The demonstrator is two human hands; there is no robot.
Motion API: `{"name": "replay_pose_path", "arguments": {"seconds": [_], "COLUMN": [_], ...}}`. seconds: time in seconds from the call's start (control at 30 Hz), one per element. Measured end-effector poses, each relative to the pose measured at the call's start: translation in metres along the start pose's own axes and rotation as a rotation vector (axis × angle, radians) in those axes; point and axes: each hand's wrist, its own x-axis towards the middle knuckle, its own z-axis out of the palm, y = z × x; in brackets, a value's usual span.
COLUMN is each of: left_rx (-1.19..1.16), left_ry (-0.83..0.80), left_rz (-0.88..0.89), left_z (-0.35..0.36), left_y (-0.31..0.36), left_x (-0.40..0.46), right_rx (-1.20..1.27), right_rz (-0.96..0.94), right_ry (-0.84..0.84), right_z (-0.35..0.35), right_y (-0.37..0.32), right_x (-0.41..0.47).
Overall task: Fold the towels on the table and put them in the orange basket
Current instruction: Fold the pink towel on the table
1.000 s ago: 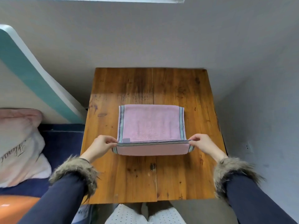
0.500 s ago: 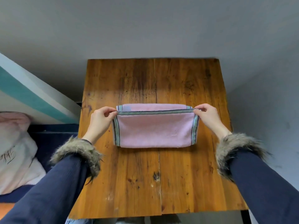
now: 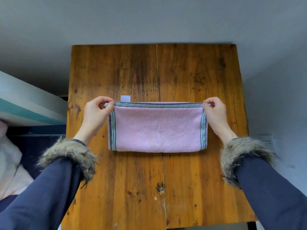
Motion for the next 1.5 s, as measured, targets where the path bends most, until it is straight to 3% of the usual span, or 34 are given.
{"name": "replay_pose_path", "arguments": {"seconds": [0.17,0.3,0.43,0.53,0.67,0.77,0.9,1.33,1.43,1.5], "left_rx": [-0.014,0.162,0.226,0.431,0.612,0.696,0.786,0.753,0.601,0.444], "left_ry": [0.012,0.006,0.073,0.188,-0.02,-0.164,-0.181,-0.211,-0.2,-0.071], "left_rz": [-0.057,-0.02,-0.044,0.112,0.472,0.503,0.468,0.327,0.321,0.274], "left_z": [0.014,0.03,0.039,0.051,0.098,0.123,0.111,0.074,0.069,0.062], "left_y": [-0.015,-0.033,-0.042,-0.034,-0.027,-0.035,-0.058,-0.083,-0.076,-0.074], "left_x": [0.018,0.027,0.025,0.004,-0.034,-0.048,-0.044,-0.025,-0.03,-0.039], "right_rx": [-0.009,-0.068,-0.111,-0.322,-0.553,-0.705,-0.747,-0.801,-0.796,-0.767], "right_rz": [-0.01,0.005,0.016,-0.255,-0.596,-0.605,-0.507,-0.462,-0.432,-0.491], "right_ry": [-0.008,-0.009,0.096,0.244,0.046,-0.047,-0.058,-0.122,-0.078,-0.07], "right_z": [0.01,0.023,0.033,0.044,0.088,0.108,0.087,0.062,0.068,0.078], "right_y": [0.004,0.016,0.025,0.022,0.027,0.043,0.066,0.071,0.061,0.052], "right_x": [0.013,0.028,0.025,0.006,-0.026,-0.033,-0.02,-0.007,-0.019,-0.037]}}
